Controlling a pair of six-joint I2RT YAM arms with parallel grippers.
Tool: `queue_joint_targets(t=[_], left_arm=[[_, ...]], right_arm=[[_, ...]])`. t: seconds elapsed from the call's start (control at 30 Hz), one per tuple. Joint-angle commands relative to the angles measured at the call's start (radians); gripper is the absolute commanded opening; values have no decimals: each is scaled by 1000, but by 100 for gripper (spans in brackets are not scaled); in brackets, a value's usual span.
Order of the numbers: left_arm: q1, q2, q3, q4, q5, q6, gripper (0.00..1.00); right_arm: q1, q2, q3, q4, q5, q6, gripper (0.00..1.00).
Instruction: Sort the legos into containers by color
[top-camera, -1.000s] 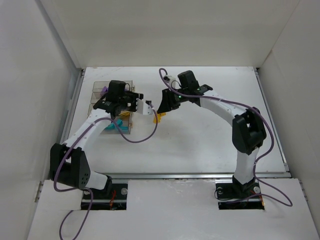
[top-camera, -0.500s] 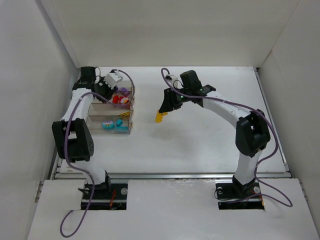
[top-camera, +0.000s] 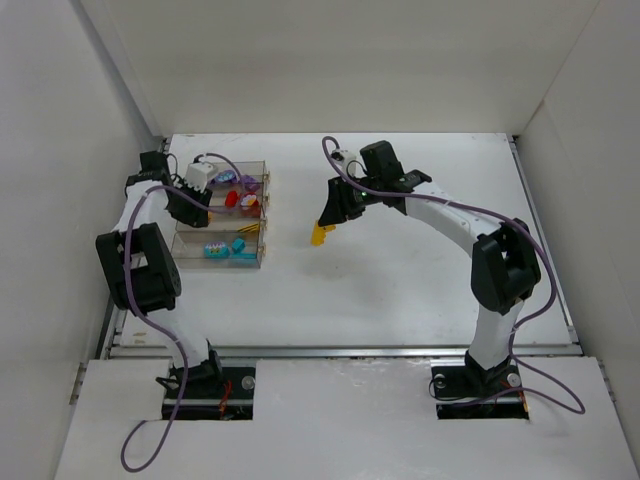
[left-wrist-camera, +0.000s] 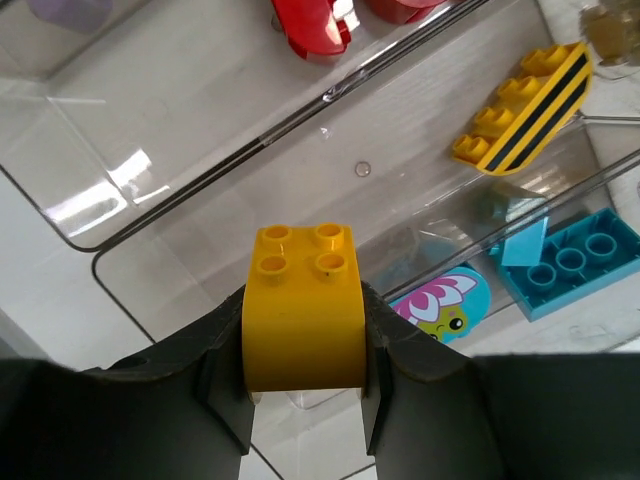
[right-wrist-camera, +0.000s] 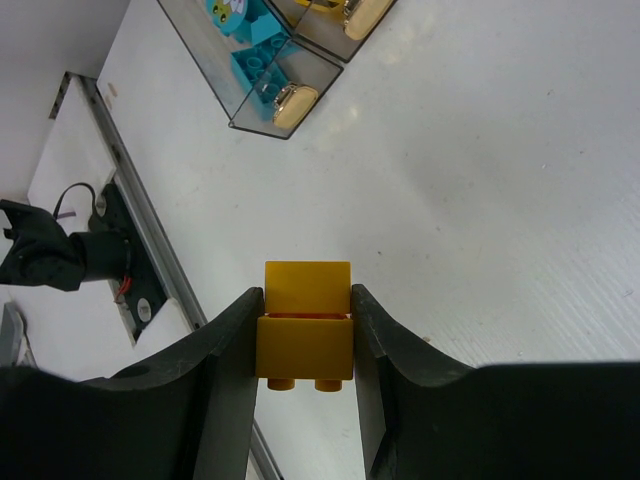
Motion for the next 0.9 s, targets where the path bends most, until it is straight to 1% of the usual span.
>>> queue_joint_targets(t=[0.0,0.03,0.07,0.17,0.2,0.23,0.33,0.37,0.4,0.53,0.67,0.73,0.77,0.83,0.87], left_arm=[[11,36,32,-26,18,-23,5],[11,36,32,-26,8,-32,10],[11,50,41,-26,-1,-42,26],[11,62,50,-14,-22,-112,43],[11,62,51,-1,-22,-131,52],[11,62,51,12,-22,-141,57],[11,41,41,23,-12,-152,79],[11,41,41,23,-12,-152,79],[11,32,41,23,-12,-152,81],[11,10,61,23,21,-152,81],[11,-22,83,23,51,-152,78],[11,-22,98,23,77,-143,73],[11,-36,116,9,90,-131,68],[11,-68,126,-3,125,-99,61],[11,-85,135,-3,161,-82,57]], right_arm=[[-2,-18,24,16,-2,-16,0],[-2,-9,24,16,-2,-16,0],[-2,-9,24,16,-2,-16,0],[-2,-9,33,7,-11,-16,0],[-2,-9,33,7,-11,-16,0],[-2,-9,33,7,-11,-16,0],[-2,1,33,7,-11,-16,0],[-2,1,33,7,-11,-16,0],[-2,1,33,7,-11,-16,0],[-2,1,33,7,-11,-6,0],[-2,1,33,16,-11,-6,0],[-2,1,33,16,-11,-6,0],[-2,1,33,16,-11,-6,0],[-2,-9,33,16,-11,15,0],[-2,-9,33,16,-11,24,0]])
